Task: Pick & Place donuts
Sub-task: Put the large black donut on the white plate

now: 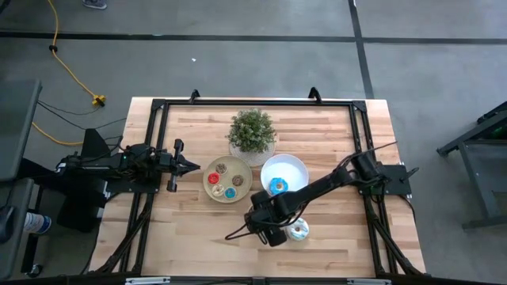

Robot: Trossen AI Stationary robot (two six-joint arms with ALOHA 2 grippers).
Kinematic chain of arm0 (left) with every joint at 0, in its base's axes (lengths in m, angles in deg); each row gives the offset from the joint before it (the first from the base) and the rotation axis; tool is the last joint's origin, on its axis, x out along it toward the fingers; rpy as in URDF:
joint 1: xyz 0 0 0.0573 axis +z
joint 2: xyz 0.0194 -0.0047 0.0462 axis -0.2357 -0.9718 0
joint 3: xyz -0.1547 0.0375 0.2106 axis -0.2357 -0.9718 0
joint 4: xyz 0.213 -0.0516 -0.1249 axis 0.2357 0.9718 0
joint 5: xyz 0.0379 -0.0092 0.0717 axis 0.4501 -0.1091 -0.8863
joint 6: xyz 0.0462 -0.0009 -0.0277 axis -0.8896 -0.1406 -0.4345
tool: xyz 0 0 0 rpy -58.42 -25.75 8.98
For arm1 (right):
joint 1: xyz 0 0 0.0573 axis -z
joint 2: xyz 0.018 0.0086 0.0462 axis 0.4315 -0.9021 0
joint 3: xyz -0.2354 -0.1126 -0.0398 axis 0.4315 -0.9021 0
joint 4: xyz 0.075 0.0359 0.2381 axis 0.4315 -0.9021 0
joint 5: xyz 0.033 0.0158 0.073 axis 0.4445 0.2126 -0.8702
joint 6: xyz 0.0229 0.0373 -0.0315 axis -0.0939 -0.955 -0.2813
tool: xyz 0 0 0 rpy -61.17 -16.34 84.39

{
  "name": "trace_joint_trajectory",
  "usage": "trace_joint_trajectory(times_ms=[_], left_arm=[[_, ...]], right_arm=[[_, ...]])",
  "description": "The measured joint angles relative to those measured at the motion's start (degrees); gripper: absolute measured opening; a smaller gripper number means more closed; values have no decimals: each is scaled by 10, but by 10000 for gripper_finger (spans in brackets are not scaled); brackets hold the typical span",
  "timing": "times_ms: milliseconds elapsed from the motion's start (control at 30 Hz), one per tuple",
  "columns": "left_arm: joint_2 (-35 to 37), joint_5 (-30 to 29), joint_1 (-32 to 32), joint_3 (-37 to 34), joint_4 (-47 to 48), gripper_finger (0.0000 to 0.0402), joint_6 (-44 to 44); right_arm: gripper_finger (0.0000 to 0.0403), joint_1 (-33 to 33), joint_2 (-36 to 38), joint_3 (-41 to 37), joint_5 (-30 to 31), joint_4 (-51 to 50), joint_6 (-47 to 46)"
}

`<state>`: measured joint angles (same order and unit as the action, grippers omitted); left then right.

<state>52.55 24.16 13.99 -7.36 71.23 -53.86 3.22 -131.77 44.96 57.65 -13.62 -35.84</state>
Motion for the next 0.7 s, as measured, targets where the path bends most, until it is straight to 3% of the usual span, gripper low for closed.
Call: trace_joint_trajectory(times_ms=[700], left_arm=[[0, 0, 0, 0, 0, 1, 0]], right_arm=[[275, 0, -19, 0, 11, 15, -4]])
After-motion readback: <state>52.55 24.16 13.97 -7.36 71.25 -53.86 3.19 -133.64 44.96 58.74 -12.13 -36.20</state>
